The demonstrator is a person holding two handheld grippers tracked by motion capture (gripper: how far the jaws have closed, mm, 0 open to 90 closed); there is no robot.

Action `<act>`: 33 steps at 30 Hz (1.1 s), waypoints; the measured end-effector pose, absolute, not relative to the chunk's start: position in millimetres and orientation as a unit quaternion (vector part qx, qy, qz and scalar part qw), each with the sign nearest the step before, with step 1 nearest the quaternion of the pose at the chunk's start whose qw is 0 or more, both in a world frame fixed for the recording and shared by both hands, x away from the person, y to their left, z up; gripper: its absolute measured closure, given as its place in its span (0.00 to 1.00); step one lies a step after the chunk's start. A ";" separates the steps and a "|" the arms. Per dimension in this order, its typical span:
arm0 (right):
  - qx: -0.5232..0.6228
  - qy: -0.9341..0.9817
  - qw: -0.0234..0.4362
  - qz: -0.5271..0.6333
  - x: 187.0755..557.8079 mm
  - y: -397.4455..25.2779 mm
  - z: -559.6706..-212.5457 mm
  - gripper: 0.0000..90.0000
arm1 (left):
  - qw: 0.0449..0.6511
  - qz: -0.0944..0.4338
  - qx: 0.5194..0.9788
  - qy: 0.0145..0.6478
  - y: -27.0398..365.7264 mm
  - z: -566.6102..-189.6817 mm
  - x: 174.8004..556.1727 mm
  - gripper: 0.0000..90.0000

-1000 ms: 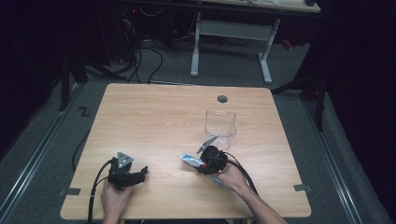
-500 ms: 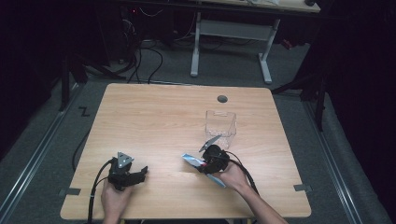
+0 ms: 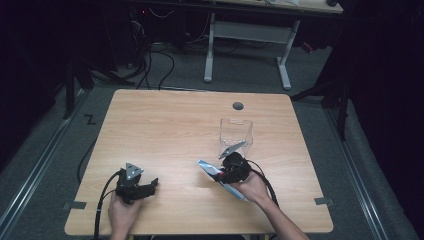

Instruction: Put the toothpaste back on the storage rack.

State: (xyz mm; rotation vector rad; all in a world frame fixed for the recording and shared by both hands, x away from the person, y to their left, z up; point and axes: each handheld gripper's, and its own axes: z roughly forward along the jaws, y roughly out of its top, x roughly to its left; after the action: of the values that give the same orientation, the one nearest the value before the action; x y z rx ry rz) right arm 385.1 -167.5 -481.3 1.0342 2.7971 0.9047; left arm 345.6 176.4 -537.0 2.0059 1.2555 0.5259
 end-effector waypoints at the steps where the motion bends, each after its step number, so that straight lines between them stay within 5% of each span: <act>1: 0.332 0.897 0.013 0.290 385.1 -167.5 -481.3 0.78 | 0.351 0.203 0.775 0.485 176.4 -537.0 345.6 0.25; 33: 0.336 0.876 0.058 0.340 378.7 -191.0 -451.0 0.78 | 0.351 0.203 0.775 0.485 176.4 -537.0 345.6 0.25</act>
State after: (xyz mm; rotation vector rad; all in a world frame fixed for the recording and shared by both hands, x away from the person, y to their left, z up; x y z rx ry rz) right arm 378.7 -191.0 -451.0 1.0189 2.6561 1.0306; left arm 345.6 176.4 -537.0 2.0073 1.2552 0.5267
